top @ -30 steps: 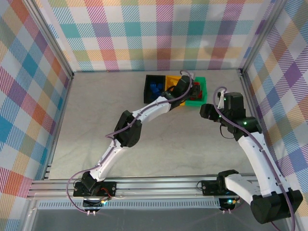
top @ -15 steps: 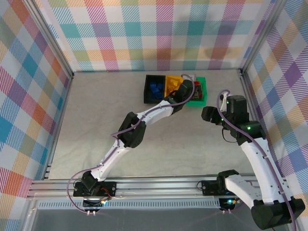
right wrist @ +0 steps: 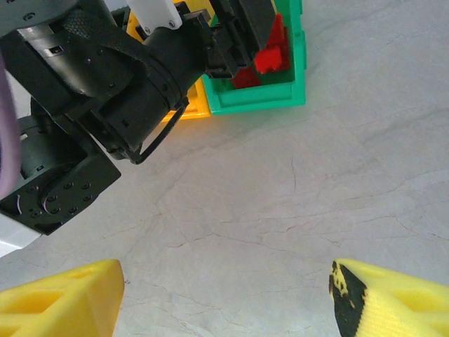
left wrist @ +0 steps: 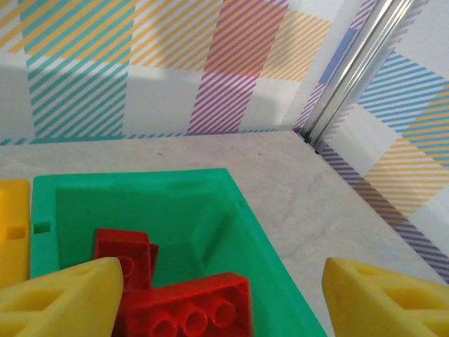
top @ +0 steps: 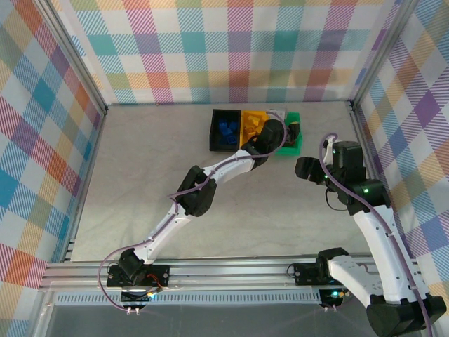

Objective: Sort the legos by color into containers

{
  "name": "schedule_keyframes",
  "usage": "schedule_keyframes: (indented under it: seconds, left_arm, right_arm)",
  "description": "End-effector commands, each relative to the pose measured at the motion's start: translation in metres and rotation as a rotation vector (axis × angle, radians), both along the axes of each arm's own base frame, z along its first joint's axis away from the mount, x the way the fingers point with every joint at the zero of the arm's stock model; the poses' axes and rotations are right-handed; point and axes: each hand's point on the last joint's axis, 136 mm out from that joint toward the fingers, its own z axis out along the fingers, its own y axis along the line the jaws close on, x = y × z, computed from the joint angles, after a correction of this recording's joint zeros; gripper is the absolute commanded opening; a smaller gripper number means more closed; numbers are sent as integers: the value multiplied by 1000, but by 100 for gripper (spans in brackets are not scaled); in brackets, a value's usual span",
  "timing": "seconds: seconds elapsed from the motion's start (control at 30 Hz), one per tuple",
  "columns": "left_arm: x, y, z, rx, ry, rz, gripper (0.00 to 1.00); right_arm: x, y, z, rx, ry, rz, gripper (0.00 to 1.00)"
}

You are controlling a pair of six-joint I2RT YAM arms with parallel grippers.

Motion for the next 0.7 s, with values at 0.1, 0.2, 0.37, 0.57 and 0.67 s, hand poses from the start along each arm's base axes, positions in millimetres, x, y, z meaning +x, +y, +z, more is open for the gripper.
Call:
schedule_keyframes:
  seconds: [0.1,0.2,0.37,0.57,0.67]
  left_arm:
    - [-1,3,34,-6,-69,6,77]
    - [-9,11,52,-18,-102,8,78]
    - [-22,36,90,6,-165,34,79]
    - [-38,72,127,47,-210,69,81]
    - [-46,90,144,78,-208,81,84]
  right_arm:
    - [-2,1,12,21,-24,-4,78]
    - [-1,1,10,21,-22,-6,79]
    - [3,3,9,26,-27,-1,85]
    - [11,5,16,16,-42,10,94]
    - [17,9,18,14,-48,35,99]
